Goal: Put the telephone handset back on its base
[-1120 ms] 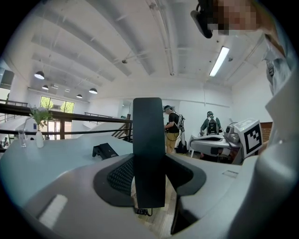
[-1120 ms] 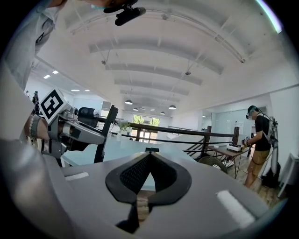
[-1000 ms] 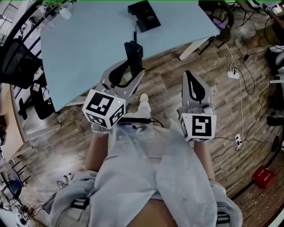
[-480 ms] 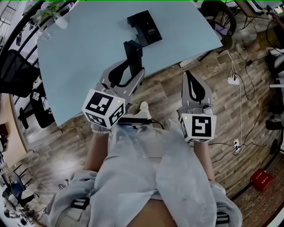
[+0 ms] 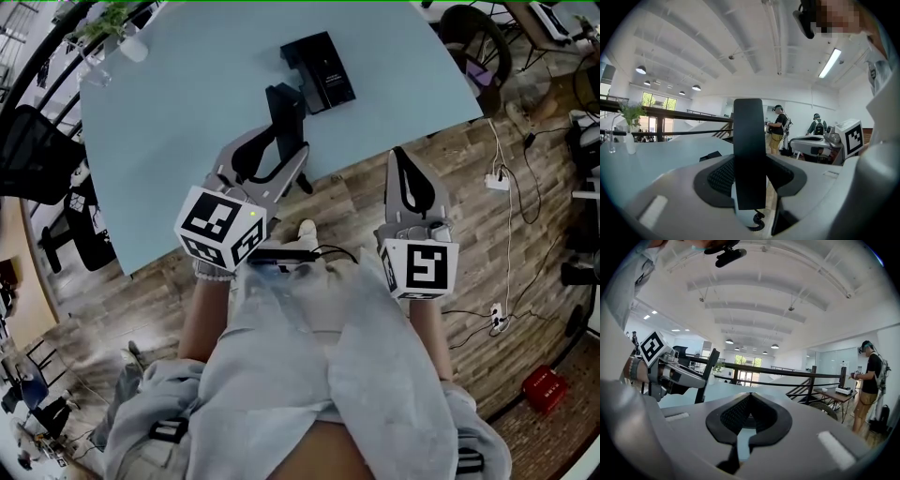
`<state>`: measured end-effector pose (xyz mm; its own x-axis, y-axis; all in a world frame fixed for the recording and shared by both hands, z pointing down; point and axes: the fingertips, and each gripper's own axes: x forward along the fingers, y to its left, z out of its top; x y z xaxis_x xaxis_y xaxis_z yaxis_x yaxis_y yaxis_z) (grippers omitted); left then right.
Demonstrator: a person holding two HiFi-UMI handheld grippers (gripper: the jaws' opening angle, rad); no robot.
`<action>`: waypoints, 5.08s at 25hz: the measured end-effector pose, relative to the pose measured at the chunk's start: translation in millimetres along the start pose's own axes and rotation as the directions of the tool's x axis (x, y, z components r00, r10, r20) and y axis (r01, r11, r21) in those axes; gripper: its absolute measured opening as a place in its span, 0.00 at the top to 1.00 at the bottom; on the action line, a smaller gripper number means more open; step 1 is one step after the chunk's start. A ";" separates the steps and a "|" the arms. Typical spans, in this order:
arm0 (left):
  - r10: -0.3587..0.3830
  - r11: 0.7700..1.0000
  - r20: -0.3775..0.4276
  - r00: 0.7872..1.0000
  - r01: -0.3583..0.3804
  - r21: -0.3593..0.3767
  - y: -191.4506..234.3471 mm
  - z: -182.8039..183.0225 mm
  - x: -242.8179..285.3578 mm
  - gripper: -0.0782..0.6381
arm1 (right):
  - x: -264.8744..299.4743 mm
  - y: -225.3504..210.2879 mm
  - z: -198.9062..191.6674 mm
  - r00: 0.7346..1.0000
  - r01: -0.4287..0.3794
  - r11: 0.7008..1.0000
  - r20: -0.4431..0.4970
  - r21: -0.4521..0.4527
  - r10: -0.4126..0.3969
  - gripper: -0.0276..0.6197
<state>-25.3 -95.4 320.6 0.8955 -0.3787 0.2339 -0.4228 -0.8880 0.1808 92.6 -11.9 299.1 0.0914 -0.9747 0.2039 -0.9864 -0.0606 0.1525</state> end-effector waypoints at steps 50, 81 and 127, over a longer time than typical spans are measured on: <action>0.251 0.952 -0.073 0.965 -0.259 -0.161 52.3 -9.0 63.4 0.61 | 103.2 -37.5 -7.6 0.966 -0.256 0.966 -0.045 -0.046 0.254 0.95; 0.424 0.836 -0.201 0.883 -0.467 -0.287 88.2 -39.9 146.8 0.61 | 162.5 -83.4 -28.8 0.899 -0.434 0.900 -0.080 -0.046 0.430 0.95; 0.498 0.591 -0.480 0.722 -0.688 -0.421 152.2 -128.2 184.6 0.61 | 196.1 -83.3 -50.6 0.879 -0.468 0.884 -0.115 -0.019 0.463 0.95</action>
<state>57.8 -267.0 513.8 0.3689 -0.5904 0.7178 -0.9246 -0.1547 0.3480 199.6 -187.1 375.4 -0.3603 -0.8600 0.3614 -0.9119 0.4063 0.0579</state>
